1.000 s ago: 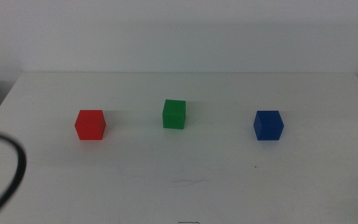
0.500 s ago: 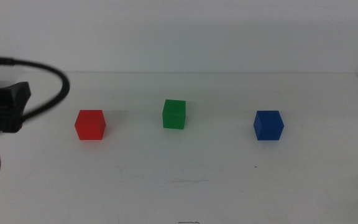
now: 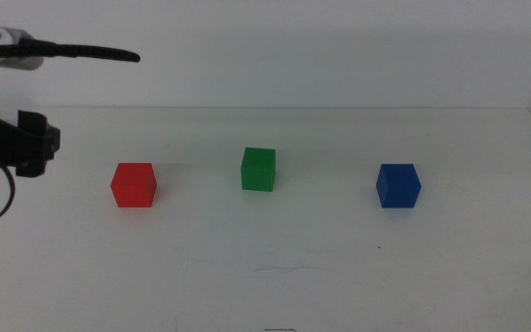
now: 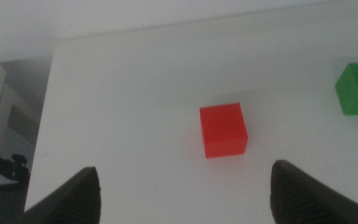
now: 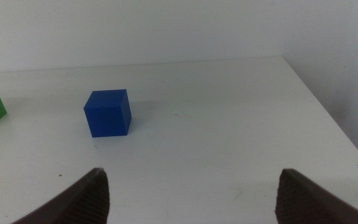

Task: Stack red cubes first, then green, then blue cubes in a specific spot.

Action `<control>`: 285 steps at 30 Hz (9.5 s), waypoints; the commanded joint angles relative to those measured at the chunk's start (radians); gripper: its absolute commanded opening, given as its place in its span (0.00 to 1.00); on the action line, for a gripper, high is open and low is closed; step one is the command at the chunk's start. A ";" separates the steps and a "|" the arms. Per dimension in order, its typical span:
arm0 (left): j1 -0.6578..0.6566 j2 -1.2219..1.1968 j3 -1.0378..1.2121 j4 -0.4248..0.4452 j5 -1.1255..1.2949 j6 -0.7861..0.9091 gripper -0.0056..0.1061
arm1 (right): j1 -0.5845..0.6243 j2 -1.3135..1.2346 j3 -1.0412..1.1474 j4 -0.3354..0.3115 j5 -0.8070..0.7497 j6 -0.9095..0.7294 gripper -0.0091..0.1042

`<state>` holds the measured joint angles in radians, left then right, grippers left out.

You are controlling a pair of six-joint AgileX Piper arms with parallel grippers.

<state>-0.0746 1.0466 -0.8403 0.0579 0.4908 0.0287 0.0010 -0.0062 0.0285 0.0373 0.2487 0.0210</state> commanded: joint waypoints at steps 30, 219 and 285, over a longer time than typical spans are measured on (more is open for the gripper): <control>-0.005 0.526 -0.615 -0.044 0.505 -0.049 0.89 | -0.006 0.014 -0.018 -0.009 -0.078 -0.012 0.73; -0.632 0.771 -0.954 0.142 0.678 -0.651 0.89 | -0.006 0.014 -0.018 -0.009 -0.078 -0.012 0.73; -0.430 1.295 -1.369 0.034 0.485 -0.354 0.81 | -0.006 0.014 -0.018 -0.009 -0.078 -0.012 0.73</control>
<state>-0.5047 2.4089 -2.1744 0.0941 1.0188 -0.3224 0.0010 -0.0062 0.0285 0.0373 0.2487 0.0210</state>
